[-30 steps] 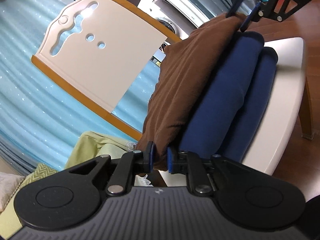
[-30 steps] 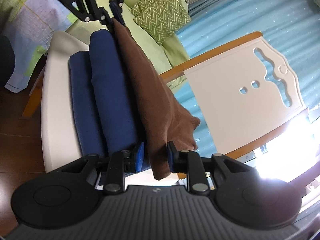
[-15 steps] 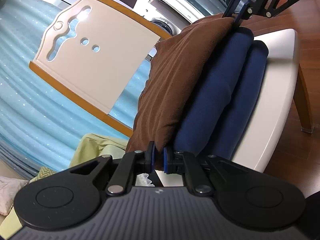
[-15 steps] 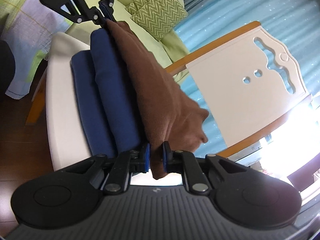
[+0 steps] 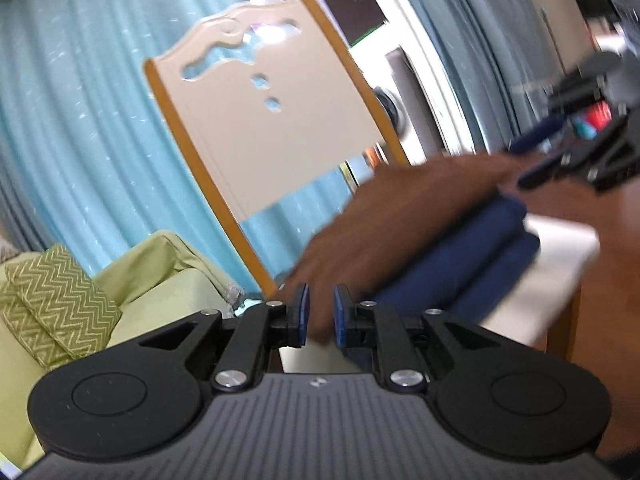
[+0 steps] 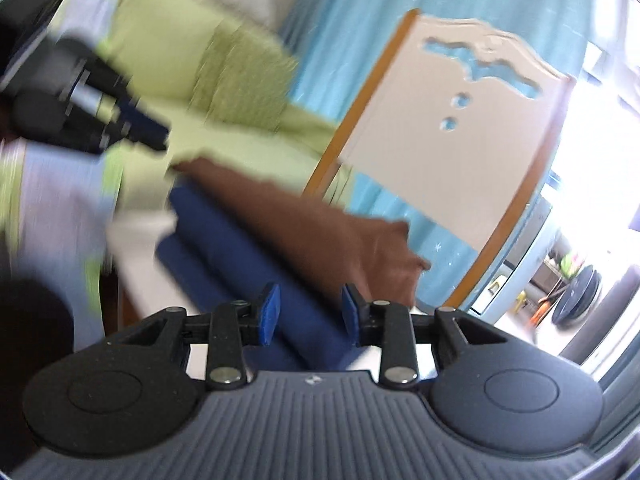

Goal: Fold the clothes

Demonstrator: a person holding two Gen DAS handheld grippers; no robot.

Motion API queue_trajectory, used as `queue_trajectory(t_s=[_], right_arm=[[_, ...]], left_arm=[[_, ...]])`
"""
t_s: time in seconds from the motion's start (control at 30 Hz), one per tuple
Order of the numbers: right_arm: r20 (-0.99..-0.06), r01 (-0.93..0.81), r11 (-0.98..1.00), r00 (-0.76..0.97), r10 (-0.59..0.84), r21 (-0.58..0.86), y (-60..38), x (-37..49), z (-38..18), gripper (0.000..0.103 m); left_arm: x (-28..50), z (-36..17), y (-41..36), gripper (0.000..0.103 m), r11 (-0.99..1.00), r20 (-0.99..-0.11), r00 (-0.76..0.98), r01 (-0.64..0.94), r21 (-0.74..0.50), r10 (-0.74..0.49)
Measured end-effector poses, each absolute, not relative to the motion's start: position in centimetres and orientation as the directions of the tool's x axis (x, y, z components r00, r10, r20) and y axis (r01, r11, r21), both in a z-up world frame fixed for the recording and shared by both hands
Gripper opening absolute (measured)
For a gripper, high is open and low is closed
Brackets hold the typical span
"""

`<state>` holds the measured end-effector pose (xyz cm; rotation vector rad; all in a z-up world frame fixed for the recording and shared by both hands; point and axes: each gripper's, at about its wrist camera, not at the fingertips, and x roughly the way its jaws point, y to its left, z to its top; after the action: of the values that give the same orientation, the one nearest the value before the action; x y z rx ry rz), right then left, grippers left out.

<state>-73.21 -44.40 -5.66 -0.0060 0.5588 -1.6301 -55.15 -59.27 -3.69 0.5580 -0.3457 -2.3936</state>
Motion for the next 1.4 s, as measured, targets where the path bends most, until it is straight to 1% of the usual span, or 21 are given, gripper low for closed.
queue_trajectory(t_s=[0.03,0.1,0.2,0.33,0.53,0.63,0.7,0.73,0.77,0.8,0.83,0.87,0.9,0.93,1.0,1.03,1.07,1.1,1.13,1.17,1.4], right_arm=[[-0.297,0.942,-0.057,-0.161,-0.941,-0.331,-44.9,-73.5,-5.4,0.028],[-0.269,0.954,-0.117,-0.193,-0.944,-0.274,-46.2,-74.4,-5.2,0.028],[-0.307,0.972,-0.169,-0.213,-0.928,-0.162,-48.3,-76.4,-6.0,0.028],[-0.352,0.976,-0.175,-0.211,-0.912,-0.132,-49.6,-77.4,-7.4,0.028],[-0.375,0.982,-0.168,-0.19,-0.908,-0.091,-50.4,-78.6,-7.8,0.028],[-0.379,0.981,-0.181,-0.194,-0.905,-0.069,-50.2,-78.4,-7.3,0.028],[-0.352,0.981,-0.19,-0.195,-0.915,-0.048,-49.1,-77.9,-6.4,0.029],[-0.334,0.98,-0.192,-0.195,-0.922,-0.043,-48.2,-77.6,-6.0,0.03],[-0.322,0.98,-0.194,-0.197,-0.926,-0.044,-47.5,-77.3,-5.7,0.034],[-0.317,0.979,-0.201,-0.202,-0.927,-0.038,-46.5,-77.0,-5.6,0.037],[-0.327,0.977,-0.212,-0.206,-0.922,-0.017,-45.3,-76.7,-5.9,0.044],[-0.348,0.975,-0.222,-0.207,-0.914,0.003,-44.4,-76.5,-6.4,0.048],[-0.364,0.973,-0.231,-0.21,-0.907,0.014,-43.9,-76.3,-6.7,0.049],[-0.385,0.968,-0.248,-0.212,-0.898,0.048,-43.4,-76.2,-7.0,0.049],[-0.429,0.946,-0.296,-0.215,-0.877,0.132,-42.1,-75.7,-8.0,0.055],[-0.432,0.938,-0.313,-0.224,-0.873,0.147,-41.7,-75.4,-8.2,0.067],[-0.432,0.933,-0.327,-0.234,-0.871,0.153,-41.3,-75.0,-8.3,0.083],[-0.428,0.925,-0.344,-0.25,-0.869,0.159,-40.9,-74.5,-8.4,0.091],[-0.422,0.917,-0.364,-0.268,-0.866,0.164,-40.4,-73.9,-8.6,0.102],[-0.419,0.912,-0.375,-0.279,-0.864,0.165,-40.1,-73.5,-8.7,0.102],[-0.469,0.902,-0.406,-0.299,-0.831,0.145,-38.6,-69.6,-8.9,0.102]], left_arm=[[-55.5,-3.4,-59.6,0.02,-0.762,-0.301,-0.706,0.54,0.358,-0.641],[-57.8,-3.5,-61.2,0.024,-0.785,-0.34,-0.709,0.534,0.315,-0.618],[-59.4,-4.4,-62.7,0.024,-0.798,-0.382,-0.7,0.524,0.299,-0.603],[-59.8,-6.5,-63.1,0.023,-0.791,-0.402,-0.681,0.537,0.294,-0.612],[-59.7,-6.0,-62.9,0.023,-0.789,-0.405,-0.677,0.534,0.305,-0.614],[-59.3,-5.4,-62.5,0.032,-0.776,-0.394,-0.669,0.56,0.292,-0.631],[-58.1,-4.6,-61.8,0.053,-0.757,-0.375,-0.66,0.6,0.258,-0.651],[-57.0,-4.3,-61.2,0.055,-0.742,-0.374,-0.648,0.634,0.219,-0.664],[-56.7,-4.3,-61.1,0.057,-0.738,-0.375,-0.645,0.642,0.207,-0.666],[-55.7,-4.1,-60.6,0.058,-0.728,-0.381,-0.639,0.667,0.158,-0.668],[-55.1,-4.1,-60.3,0.059,-0.72,-0.39,-0.634,0.682,0.125,-0.668],[-54.6,-4.2,-60.1,0.064,-0.711,-0.399,-0.629,0.697,0.093,-0.668],[-53.7,-4.4,-59.6,0.069,-0.696,-0.423,-0.618,0.717,0.041,-0.662],[-53.2,-4.6,-59.3,0.07,-0.684,-0.436,-0.612,0.73,0.01,-0.66],[-52.2,-5.0,-58.5,0.08,-0.657,-0.46,-0.601,0.752,-0.05,-0.653],[-52.0,-5.0,-58.5,0.083,-0.655,-0.462,-0.6,0.754,-0.055,-0.653],[-51.7,-5.1,-58.4,0.086,-0.645,-0.468,-0.596,0.761,-0.072,-0.652],[-51.0,-5.3,-57.9,0.093,-0.629,-0.476,-0.589,0.772,-0.094,-0.653],[-50.6,-5.4,-57.8,0.097,-0.621,-0.484,-0.583,0.778,-0.1,-0.653],[-50.4,-5.4,-57.5,0.102,-0.619,-0.487,-0.581,0.779,-0.1,-0.652],[-48.0,-6.1,-55.1,0.102,-0.596,-0.53,-0.557,0.794,-0.116,-0.639]])
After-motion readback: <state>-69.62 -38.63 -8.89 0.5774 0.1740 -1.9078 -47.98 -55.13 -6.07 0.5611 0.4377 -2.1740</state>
